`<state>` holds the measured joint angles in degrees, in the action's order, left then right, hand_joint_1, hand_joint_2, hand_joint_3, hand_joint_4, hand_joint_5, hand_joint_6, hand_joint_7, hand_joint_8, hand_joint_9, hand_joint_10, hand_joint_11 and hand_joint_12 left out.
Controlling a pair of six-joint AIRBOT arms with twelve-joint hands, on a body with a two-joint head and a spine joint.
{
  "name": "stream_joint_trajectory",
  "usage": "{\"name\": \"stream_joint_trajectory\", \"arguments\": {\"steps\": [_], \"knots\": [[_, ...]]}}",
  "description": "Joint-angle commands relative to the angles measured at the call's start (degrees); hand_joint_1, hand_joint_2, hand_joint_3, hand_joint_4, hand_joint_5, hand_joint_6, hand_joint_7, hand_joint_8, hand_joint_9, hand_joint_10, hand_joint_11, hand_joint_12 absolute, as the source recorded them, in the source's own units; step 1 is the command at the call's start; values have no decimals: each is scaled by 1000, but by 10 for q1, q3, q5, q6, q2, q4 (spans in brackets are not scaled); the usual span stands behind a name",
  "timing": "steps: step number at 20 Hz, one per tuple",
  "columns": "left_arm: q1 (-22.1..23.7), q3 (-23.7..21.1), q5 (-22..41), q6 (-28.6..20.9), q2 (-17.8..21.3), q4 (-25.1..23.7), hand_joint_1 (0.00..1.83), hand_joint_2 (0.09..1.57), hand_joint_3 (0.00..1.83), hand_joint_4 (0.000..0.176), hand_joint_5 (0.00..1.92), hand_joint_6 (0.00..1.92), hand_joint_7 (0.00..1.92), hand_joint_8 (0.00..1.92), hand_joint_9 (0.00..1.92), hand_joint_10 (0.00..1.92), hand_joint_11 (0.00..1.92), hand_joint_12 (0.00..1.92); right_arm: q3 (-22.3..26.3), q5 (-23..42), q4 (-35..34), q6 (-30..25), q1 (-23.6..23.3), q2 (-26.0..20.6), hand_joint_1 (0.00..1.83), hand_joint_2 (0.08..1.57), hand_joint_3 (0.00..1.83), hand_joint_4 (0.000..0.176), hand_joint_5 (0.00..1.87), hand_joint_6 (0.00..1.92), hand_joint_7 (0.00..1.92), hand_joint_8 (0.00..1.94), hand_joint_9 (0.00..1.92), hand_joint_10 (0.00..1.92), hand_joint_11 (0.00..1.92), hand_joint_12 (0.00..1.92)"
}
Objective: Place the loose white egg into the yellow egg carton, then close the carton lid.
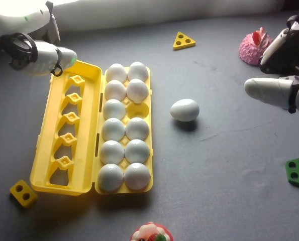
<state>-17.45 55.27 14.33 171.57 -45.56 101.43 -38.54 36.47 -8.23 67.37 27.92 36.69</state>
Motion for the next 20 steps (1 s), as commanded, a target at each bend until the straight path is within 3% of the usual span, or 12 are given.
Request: {"name": "stream_joint_trajectory", "arguments": {"steps": [1,3,4,5,6,12,15,16,18,20], "knots": [[3,-1,-6,2,-1,-15,252,1245,388,17,132,225,154,122,86,466,0,989,2,65,2,4,-3,-1,173,1135,107,0,284,119,430,85,418,248,44,1184],[3,-2,-10,2,0,-15,196,1408,99,21,185,42,187,5,135,326,0,987,2,65,2,6,1,-1,161,1187,2,0,333,6,465,1,508,42,1,1271],[3,-1,-10,2,0,-15,175,1425,67,25,169,16,158,1,130,293,0,948,2,65,2,7,3,-1,142,1190,1,0,325,0,442,0,496,22,0,1257],[3,-1,-10,2,1,-15,227,1416,55,25,180,18,160,3,120,283,0,923,2,66,2,8,3,-1,172,1184,0,0,323,0,428,0,489,15,0,1235],[3,-3,-9,2,1,-15,255,1404,41,40,154,5,128,2,103,264,0,862,2,67,0,9,3,-1,207,1170,0,0,296,0,401,0,464,4,0,1163],[6,-28,3,2,4,-15,308,1381,4,46,124,0,122,2,121,179,0,809,0,63,-86,84,11,9,328,1107,0,0,168,0,258,0,308,0,0,940],[15,-35,9,2,4,-15,229,1398,10,41,124,9,115,1,118,158,0,821,-5,57,-126,114,12,19,438,1043,0,4,95,0,194,0,267,0,0,905],[19,-39,11,2,4,-15,262,1391,5,38,137,13,135,8,133,158,0,815,-10,47,-147,119,11,25,500,1005,0,7,42,0,135,0,220,0,0,856],[24,-44,14,2,4,-15,249,1397,6,45,122,6,134,4,152,146,0,805,-20,30,-179,132,3,35,801,926,0,33,1,0,89,1,181,0,0,779],[25,-48,15,2,4,-15,269,1404,5,42,115,3,122,3,133,125,0,704,-31,11,-276,202,-12,53,1119,935,0,49,10,2,39,0,125,0,0,627]]}}
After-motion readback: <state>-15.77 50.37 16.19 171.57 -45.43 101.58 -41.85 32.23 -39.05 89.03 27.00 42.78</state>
